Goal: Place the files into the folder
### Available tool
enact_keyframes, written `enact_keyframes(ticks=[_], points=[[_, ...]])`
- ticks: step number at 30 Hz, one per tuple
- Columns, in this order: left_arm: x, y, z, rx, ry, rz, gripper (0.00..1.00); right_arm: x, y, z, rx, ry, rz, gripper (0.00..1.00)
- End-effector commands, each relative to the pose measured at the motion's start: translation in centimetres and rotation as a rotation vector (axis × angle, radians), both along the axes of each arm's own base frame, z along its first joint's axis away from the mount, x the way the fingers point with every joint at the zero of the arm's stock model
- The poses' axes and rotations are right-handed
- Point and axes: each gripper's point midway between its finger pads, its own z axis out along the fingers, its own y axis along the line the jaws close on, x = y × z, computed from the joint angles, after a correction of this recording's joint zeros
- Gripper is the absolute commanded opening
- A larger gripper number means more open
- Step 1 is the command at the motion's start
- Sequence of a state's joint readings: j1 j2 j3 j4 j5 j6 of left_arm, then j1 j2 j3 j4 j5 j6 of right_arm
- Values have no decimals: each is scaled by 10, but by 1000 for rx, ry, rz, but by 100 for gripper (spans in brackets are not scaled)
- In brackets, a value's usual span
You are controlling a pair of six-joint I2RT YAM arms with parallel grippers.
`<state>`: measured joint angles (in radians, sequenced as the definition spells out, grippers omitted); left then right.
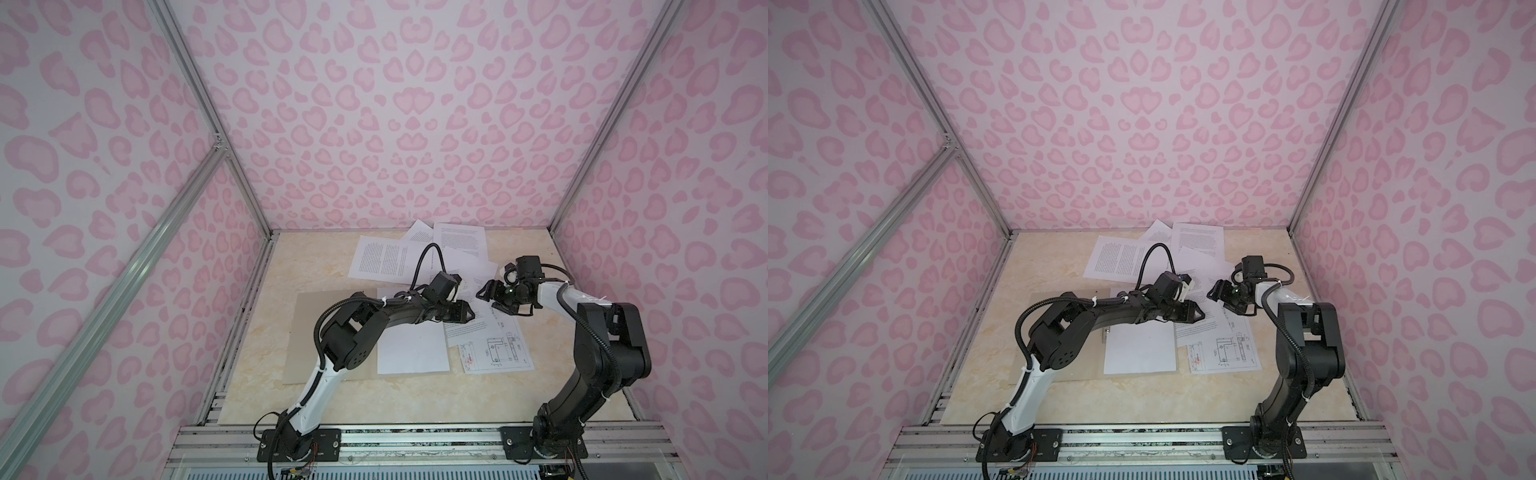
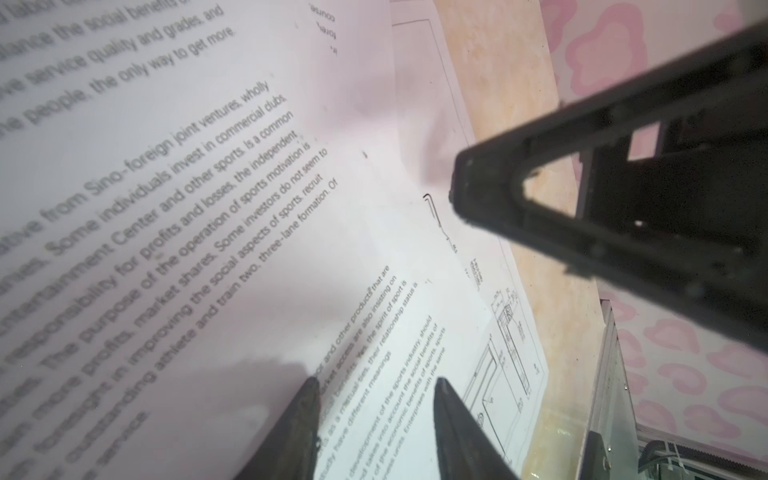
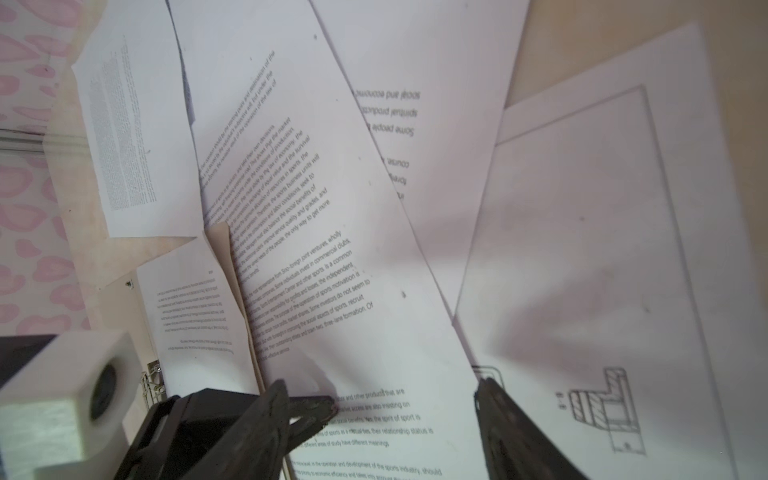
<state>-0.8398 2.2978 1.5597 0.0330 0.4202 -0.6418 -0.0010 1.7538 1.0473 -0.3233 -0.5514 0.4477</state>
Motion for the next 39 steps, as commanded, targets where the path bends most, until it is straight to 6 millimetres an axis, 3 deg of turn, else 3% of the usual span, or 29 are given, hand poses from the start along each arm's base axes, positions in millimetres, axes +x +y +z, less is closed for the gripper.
enact_keyframes(ticks=[1, 9, 17, 25, 31, 39], points=[[-21, 36, -49, 202, 117, 32, 47, 3, 0, -7, -12, 11, 13, 72], [-22, 36, -50, 201, 121, 32, 47, 9, 4, -22, -24, 32, 32, 70], [-21, 37, -54, 196, 130, 35, 47, -15, 21, -37, 20, 127, 77, 71], [-23, 39, -56, 199, 134, 33, 47, -18, 43, -7, 342, 68, 47, 79], [-24, 40, -57, 200, 133, 28, 47, 6, 60, 8, 364, 4, 97, 81], [-26, 47, -57, 203, 129, 35, 47, 16, 52, 15, 224, 3, 110, 77]])
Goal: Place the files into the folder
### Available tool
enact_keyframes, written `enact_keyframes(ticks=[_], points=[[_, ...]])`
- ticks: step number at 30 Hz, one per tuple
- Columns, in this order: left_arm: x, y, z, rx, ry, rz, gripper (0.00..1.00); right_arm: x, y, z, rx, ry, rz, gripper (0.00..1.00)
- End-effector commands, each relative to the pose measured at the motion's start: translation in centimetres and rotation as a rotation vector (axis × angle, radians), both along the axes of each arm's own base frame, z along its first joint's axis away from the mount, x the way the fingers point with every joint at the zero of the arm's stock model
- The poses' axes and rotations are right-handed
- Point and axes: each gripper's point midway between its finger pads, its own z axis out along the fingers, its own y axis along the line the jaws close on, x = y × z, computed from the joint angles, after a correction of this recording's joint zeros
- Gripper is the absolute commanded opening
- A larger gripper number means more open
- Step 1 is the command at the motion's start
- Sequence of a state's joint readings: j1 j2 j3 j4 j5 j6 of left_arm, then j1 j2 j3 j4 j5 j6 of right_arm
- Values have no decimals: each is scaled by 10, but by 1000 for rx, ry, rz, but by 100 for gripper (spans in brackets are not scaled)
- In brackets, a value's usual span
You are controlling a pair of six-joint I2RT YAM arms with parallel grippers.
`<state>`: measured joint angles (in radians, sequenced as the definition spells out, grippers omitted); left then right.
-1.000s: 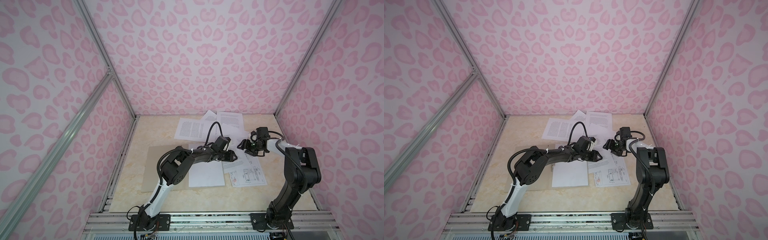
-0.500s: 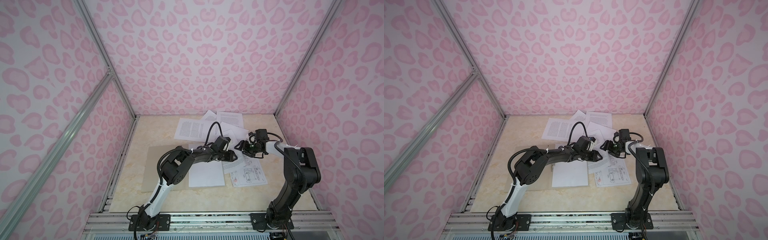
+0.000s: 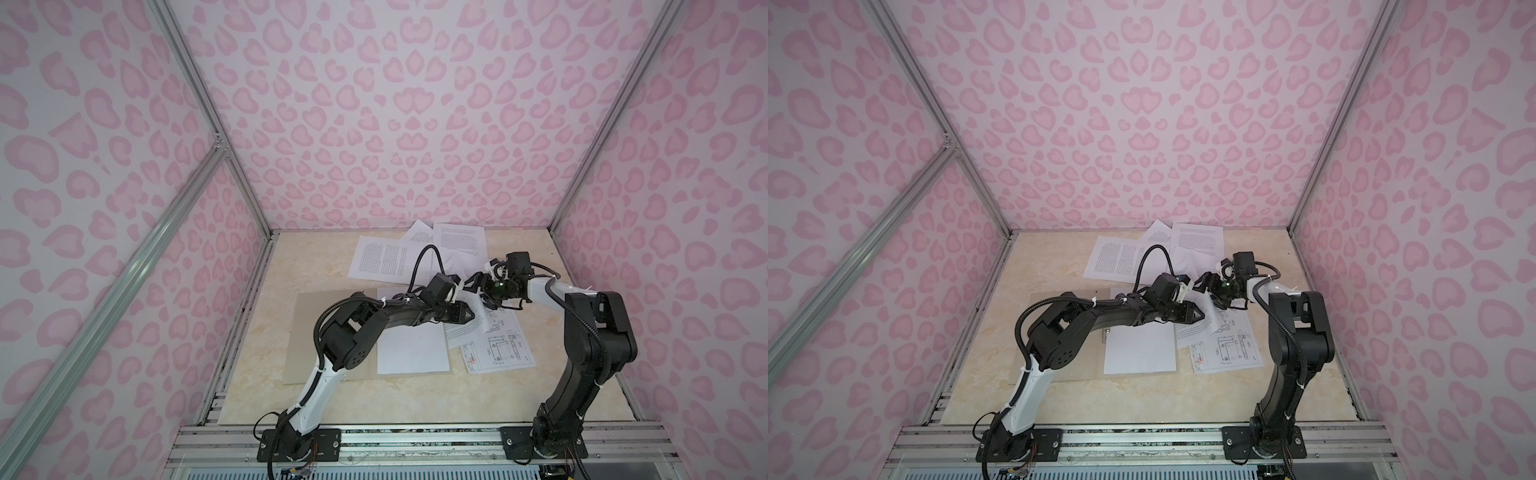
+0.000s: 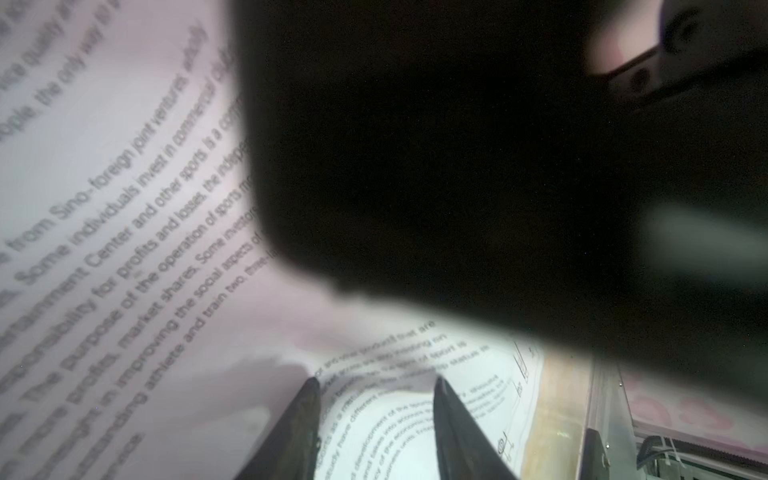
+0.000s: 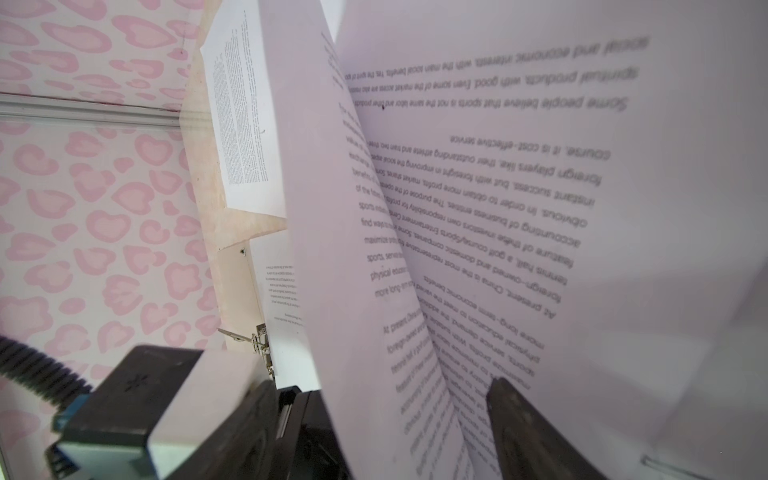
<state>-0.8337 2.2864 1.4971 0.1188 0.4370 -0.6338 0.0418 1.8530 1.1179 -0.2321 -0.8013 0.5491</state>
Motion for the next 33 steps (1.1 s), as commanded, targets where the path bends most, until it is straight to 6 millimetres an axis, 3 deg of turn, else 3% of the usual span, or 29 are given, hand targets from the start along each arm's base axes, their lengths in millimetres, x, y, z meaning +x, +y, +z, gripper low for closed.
enact_keyframes(ticks=[1, 7, 14, 18, 33], points=[[-24, 44, -55, 236, 151, 45, 47, -1, -2, 2, -43, -3, 30, 76], [-25, 46, -55, 233, 154, 46, 47, -2, 6, 1, -101, -9, 133, 75], [-25, 46, -55, 225, 156, 45, 47, 0, 2, -12, -181, 3, 170, 61], [-24, 46, -54, 223, 156, 46, 47, 2, -2, -19, -225, 9, 169, 48], [-25, 47, -56, 227, 163, 49, 47, 12, -4, -15, -251, -32, 178, 28]])
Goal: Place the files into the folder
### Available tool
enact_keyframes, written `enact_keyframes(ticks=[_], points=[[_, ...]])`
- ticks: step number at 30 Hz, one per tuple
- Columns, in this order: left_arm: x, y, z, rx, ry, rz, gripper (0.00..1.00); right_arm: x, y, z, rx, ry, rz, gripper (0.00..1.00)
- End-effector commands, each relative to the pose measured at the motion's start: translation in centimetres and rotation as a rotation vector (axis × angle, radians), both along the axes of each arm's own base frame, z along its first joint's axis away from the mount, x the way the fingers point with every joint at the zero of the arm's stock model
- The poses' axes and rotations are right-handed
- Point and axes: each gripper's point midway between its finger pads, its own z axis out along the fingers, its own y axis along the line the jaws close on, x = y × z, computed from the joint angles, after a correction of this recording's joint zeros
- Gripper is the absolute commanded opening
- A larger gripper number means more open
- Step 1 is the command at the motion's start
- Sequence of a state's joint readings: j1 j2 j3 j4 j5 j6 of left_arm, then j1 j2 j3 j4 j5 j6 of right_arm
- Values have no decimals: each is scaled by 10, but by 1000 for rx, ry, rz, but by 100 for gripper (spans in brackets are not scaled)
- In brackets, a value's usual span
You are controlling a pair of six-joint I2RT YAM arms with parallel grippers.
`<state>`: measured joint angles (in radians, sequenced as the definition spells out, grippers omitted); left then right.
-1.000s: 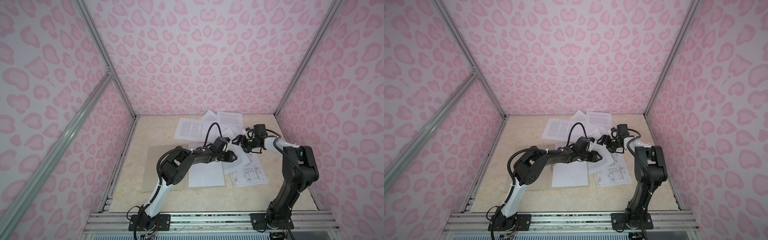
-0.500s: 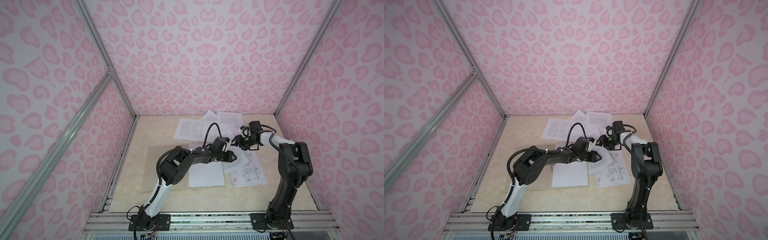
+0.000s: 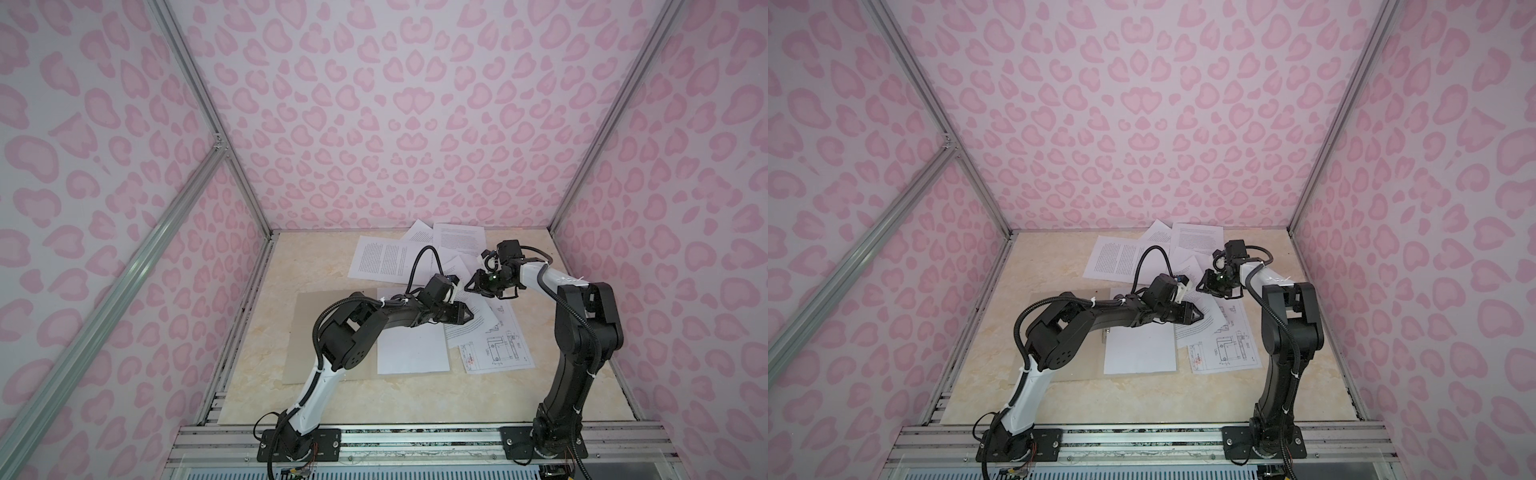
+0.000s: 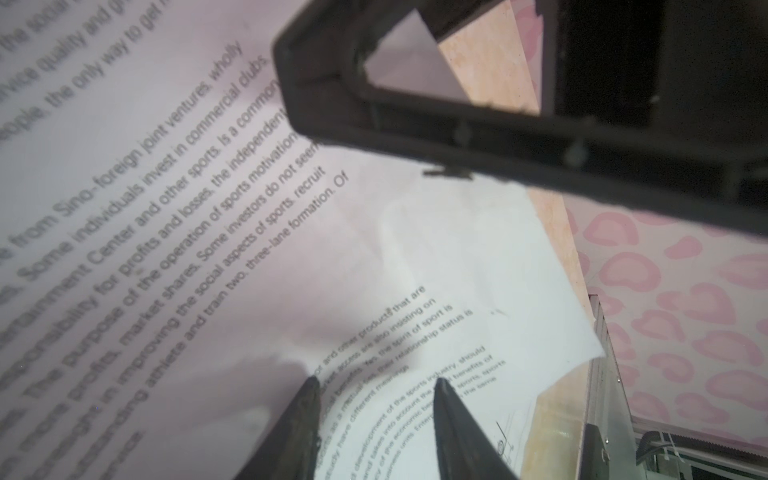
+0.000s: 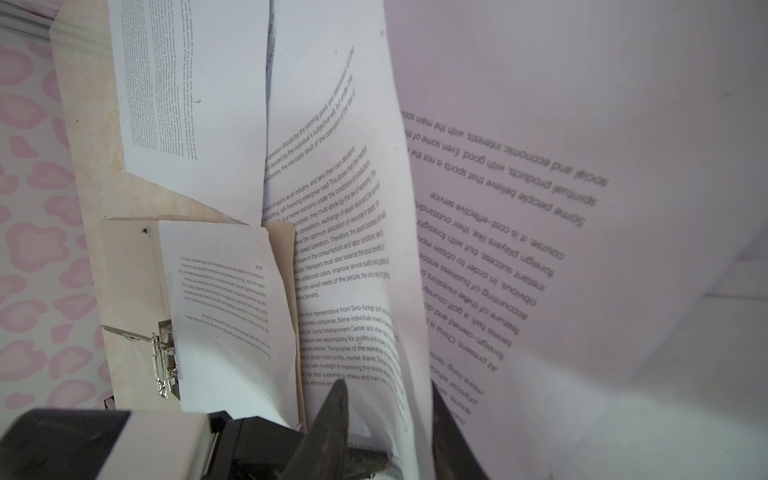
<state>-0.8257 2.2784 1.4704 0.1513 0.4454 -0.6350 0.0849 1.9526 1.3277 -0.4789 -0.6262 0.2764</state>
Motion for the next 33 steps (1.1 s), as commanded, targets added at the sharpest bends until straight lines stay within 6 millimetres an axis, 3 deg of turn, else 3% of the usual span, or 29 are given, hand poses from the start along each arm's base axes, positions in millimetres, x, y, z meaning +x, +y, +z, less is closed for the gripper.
enact_keyframes(ticks=[1, 5, 7, 12, 17, 20, 25, 29, 33], points=[[-26, 43, -56, 240, 167, 45, 47, -2, 2, -2, 8, 6, 12, 26], [-27, 43, -56, 238, 167, 43, 47, -3, 1, 0, 8, 1, -1, 14], [-27, 39, -50, 221, 155, 22, 48, -2, -1, 4, 4, -8, -17, 1], [-27, 25, -22, 143, 85, -54, 62, 0, 1, 24, 17, -42, -36, 0], [-25, 7, 32, 58, -16, -118, 74, -2, -2, 37, 9, -58, -50, 0], [-27, -4, 69, -1, -71, -154, 76, -3, -4, 44, 17, -78, -57, 0], [-33, -15, 112, -76, -102, -203, 76, -2, -3, 52, 64, -98, -60, 0], [-44, -9, 170, -156, -156, -212, 76, 0, -7, 62, 72, -129, -87, 0], [-59, 14, 221, -187, -228, -196, 77, 0, -10, 80, 80, -170, -112, 0]])
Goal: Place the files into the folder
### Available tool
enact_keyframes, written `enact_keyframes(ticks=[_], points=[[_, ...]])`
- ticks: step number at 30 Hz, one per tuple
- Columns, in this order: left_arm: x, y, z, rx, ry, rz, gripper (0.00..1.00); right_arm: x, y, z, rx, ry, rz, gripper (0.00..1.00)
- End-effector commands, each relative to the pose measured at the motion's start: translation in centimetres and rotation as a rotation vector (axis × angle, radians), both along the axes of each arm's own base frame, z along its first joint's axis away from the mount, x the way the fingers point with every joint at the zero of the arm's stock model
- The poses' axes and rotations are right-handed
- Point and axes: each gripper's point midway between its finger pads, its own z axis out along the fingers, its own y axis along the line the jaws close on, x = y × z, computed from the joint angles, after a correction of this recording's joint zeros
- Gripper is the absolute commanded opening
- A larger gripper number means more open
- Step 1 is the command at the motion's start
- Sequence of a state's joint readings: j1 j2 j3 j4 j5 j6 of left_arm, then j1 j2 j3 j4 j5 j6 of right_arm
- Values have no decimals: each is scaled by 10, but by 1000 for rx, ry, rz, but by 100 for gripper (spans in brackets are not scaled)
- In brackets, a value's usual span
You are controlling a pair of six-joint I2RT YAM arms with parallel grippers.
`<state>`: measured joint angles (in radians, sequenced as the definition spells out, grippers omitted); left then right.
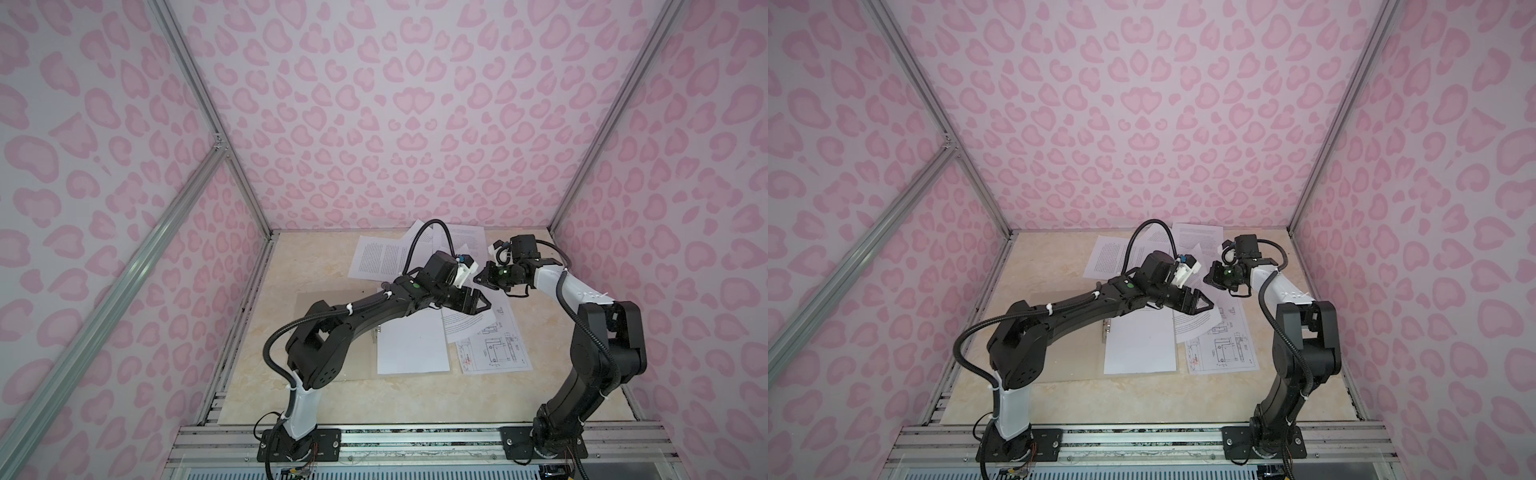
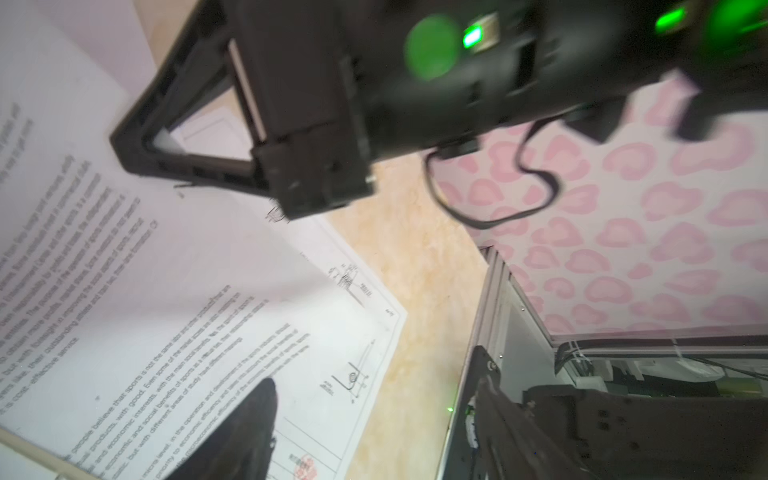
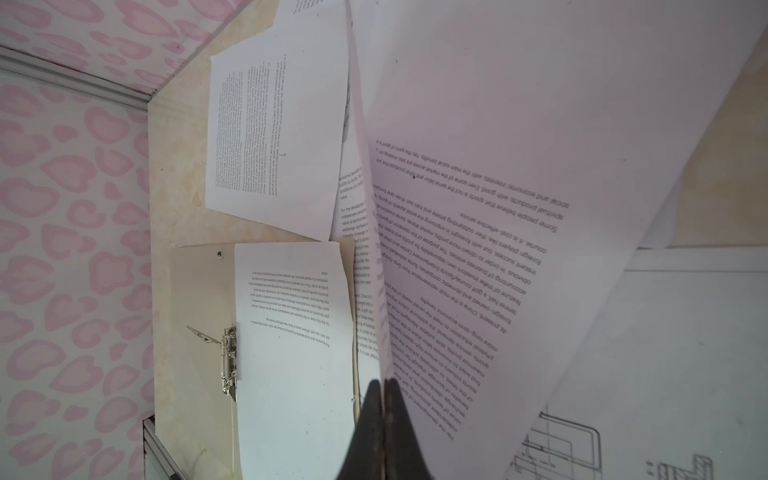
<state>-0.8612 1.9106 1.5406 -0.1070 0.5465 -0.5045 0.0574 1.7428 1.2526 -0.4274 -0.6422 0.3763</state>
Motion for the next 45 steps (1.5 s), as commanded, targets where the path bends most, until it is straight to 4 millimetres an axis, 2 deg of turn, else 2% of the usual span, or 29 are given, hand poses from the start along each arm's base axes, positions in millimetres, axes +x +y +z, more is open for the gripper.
enact_keyframes(ticks=[1, 5, 11, 14, 17, 22, 24, 25, 27, 29, 36, 41, 45], points=[[-16, 24, 40, -24, -64, 3, 77, 3, -1, 19, 13, -54, -25, 0], [-23, 70, 55, 51, -182, 114, 77, -5, -6, 50, 0, -113, -68, 0], [-36, 150, 52, 171, -280, 290, 79, -24, 3, 100, -44, -206, -90, 0], [-42, 193, 47, 231, -346, 389, 86, -34, 29, 127, -42, -253, -63, 0], [-49, 235, 39, 255, -416, 493, 98, -43, 68, 150, 46, -288, -28, 0], [-65, 272, 26, 245, -437, 582, 98, -61, 138, 181, 178, -333, 65, 0], [-68, 284, 21, 272, -428, 613, 98, -67, 155, 189, 235, -342, 90, 0], [-70, 288, 20, 288, -425, 618, 98, -68, 157, 191, 252, -346, 91, 0], [-72, 300, 16, 345, -419, 635, 98, -68, 154, 185, 244, -339, 80, 0], [-76, 310, 13, 399, -413, 642, 98, -62, 138, 164, 192, -316, 42, 0], [-94, 326, 9, 383, -391, 640, 98, -57, 102, 59, 57, -218, -20, 0], [-100, 335, 10, 378, -397, 649, 98, -62, 100, 7, 34, -192, -31, 0], [-103, 335, 6, 382, -390, 640, 98, -69, 104, -18, -1, -180, -8, 0]])
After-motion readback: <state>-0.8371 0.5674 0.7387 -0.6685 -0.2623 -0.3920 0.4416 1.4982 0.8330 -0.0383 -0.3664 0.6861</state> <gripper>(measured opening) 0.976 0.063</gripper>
